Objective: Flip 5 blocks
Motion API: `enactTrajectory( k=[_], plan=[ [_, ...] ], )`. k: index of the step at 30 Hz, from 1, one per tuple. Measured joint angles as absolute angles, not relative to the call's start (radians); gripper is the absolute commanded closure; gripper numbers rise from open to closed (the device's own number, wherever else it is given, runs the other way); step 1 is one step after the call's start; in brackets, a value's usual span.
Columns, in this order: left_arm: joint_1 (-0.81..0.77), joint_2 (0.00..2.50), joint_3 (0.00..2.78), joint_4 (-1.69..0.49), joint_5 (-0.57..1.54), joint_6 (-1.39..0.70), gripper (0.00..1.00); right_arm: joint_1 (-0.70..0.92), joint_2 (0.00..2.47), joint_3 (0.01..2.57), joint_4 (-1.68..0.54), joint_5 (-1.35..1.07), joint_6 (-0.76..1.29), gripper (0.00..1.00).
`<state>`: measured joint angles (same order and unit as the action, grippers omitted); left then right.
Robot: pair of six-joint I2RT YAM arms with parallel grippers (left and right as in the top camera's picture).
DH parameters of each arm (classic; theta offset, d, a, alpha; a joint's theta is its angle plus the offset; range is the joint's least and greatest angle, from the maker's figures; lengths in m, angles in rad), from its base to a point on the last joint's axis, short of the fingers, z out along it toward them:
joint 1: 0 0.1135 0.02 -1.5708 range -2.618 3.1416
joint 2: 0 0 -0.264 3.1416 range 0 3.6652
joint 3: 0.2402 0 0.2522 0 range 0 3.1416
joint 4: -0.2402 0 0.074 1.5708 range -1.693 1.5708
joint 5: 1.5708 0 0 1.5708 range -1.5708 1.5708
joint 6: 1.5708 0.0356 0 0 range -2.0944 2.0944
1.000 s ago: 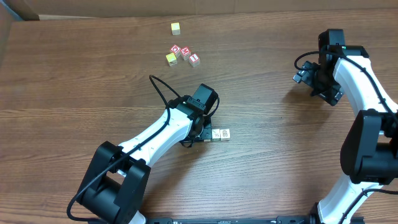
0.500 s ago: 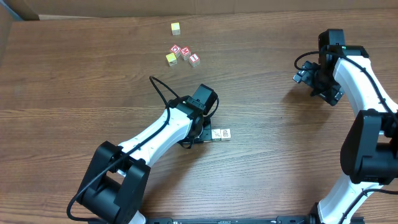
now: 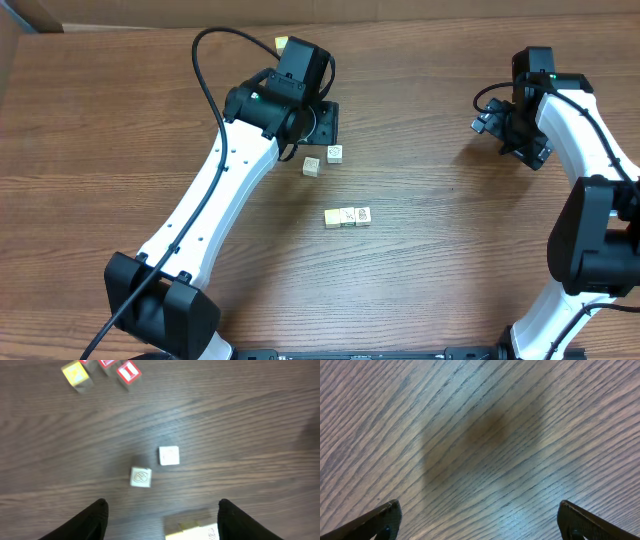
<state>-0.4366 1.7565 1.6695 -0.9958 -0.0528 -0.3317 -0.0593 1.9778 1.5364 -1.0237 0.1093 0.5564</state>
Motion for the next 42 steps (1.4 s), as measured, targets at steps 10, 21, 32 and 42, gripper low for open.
enactTrajectory(
  k=[10, 21, 32, 42],
  plan=[
    [-0.437, 1.889, 1.67, -1.038, -0.089, -0.236, 0.53, -0.059, 1.978, 1.536, -1.024, 0.109, 0.556, 0.0],
    [-0.437, 2.088, 1.67, -1.059, -0.04, -0.224, 0.69, -0.059, 1.978, 1.536, -1.024, 0.109, 0.556, 0.0],
    [-0.437, 2.128, 1.669, -1.058, -0.039, -0.224, 0.6, -0.059, 1.978, 1.536, -1.024, 0.109, 0.557, 0.0],
    [-0.419, 2.128, 1.669, -1.024, -0.064, -0.244, 0.59, -0.059, 1.978, 1.536, -1.024, 0.109, 0.557, 0.0]
  ],
)
